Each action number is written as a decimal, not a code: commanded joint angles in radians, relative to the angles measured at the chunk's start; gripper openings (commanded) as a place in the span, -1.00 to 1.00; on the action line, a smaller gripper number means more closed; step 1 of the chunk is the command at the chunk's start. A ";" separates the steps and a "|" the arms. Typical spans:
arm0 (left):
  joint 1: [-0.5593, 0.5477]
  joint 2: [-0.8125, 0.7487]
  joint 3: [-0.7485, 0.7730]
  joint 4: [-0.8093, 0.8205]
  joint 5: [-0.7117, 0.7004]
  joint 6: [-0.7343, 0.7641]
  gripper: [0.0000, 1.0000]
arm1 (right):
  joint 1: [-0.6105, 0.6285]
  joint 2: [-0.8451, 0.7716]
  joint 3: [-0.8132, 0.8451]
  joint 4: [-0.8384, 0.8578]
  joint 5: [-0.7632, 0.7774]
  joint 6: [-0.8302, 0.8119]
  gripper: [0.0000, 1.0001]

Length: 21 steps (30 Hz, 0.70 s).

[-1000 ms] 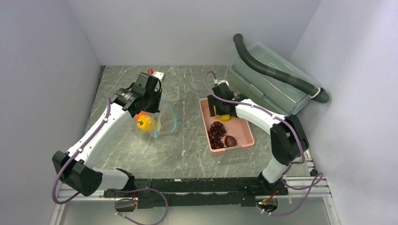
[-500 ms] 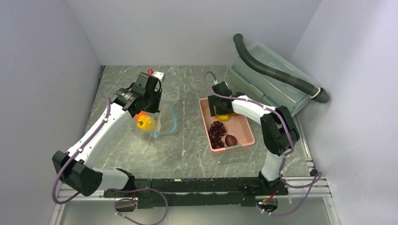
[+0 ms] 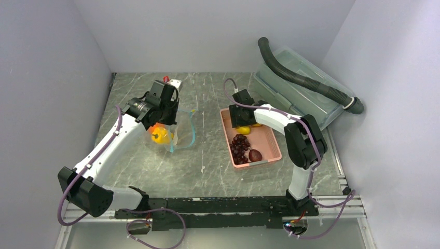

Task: Place the food in the zip-top bag and seal the zipper
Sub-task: Pick up the fake fruit from the bin.

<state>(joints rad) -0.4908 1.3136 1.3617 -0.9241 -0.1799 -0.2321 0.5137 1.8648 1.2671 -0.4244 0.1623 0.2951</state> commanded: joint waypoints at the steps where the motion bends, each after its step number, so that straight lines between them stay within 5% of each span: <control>1: 0.001 -0.002 -0.004 0.027 0.008 -0.004 -1.00 | -0.004 -0.034 0.031 0.022 -0.015 0.001 0.12; 8: 0.000 -0.003 -0.003 0.027 0.007 -0.003 -1.00 | -0.003 -0.118 0.009 0.011 -0.016 0.006 -0.20; 21: 0.000 -0.007 -0.004 0.028 0.010 -0.006 -1.00 | 0.026 -0.328 -0.029 -0.013 -0.076 0.049 -0.26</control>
<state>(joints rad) -0.4908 1.3136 1.3617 -0.9237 -0.1799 -0.2325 0.5228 1.6226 1.2503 -0.4370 0.1314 0.3126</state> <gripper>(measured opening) 0.013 0.578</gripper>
